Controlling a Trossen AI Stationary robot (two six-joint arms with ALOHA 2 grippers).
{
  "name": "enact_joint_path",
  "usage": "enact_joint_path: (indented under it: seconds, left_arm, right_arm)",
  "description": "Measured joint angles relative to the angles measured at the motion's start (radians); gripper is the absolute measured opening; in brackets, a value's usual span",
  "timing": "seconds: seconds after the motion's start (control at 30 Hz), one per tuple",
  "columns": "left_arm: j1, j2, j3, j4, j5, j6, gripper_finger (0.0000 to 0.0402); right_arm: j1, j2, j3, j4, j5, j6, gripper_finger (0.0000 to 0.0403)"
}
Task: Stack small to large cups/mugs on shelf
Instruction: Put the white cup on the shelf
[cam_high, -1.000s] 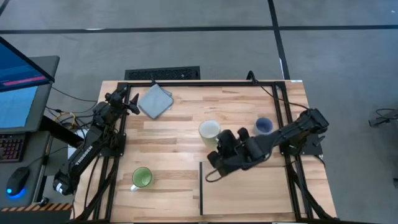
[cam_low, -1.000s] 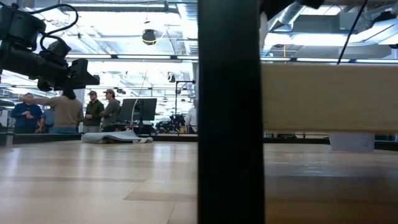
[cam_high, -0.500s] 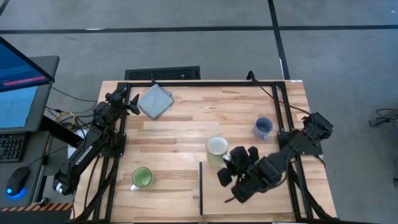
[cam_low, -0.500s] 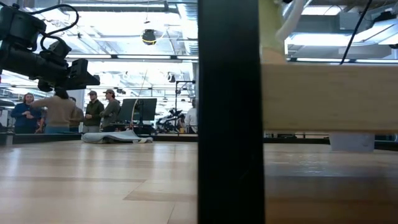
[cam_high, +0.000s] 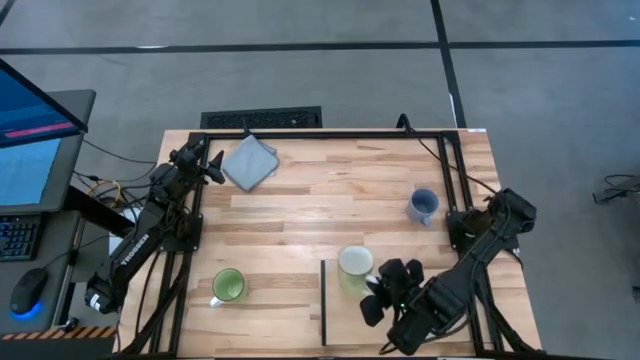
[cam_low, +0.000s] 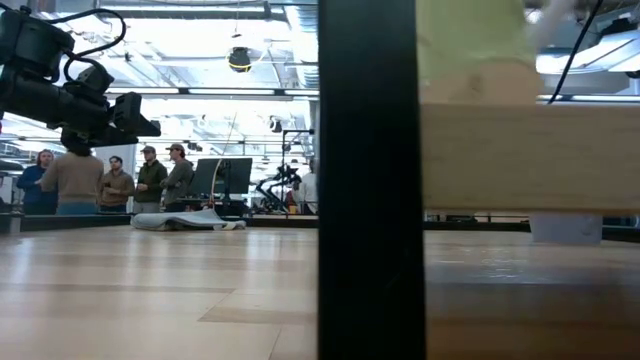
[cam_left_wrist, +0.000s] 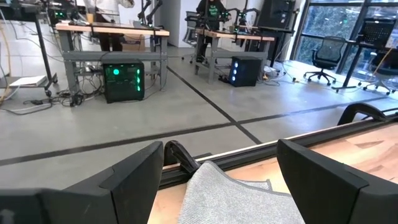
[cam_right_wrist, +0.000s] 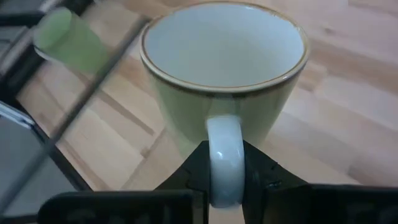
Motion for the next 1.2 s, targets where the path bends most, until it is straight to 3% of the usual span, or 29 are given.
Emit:
enact_joint_path:
  seconds: [0.63,1.2]
  left_arm:
    - [0.000,0.012,0.000,0.002,-0.019,-0.023,0.0304]
    - [0.000,0.012,0.000,0.002,-0.020,-0.024,0.0304]
  right_arm:
    - [0.043,0.142,0.013,0.098,0.048,0.072,0.0064]
    - [0.057,0.145,0.013,0.130,0.020,0.065,0.0064]
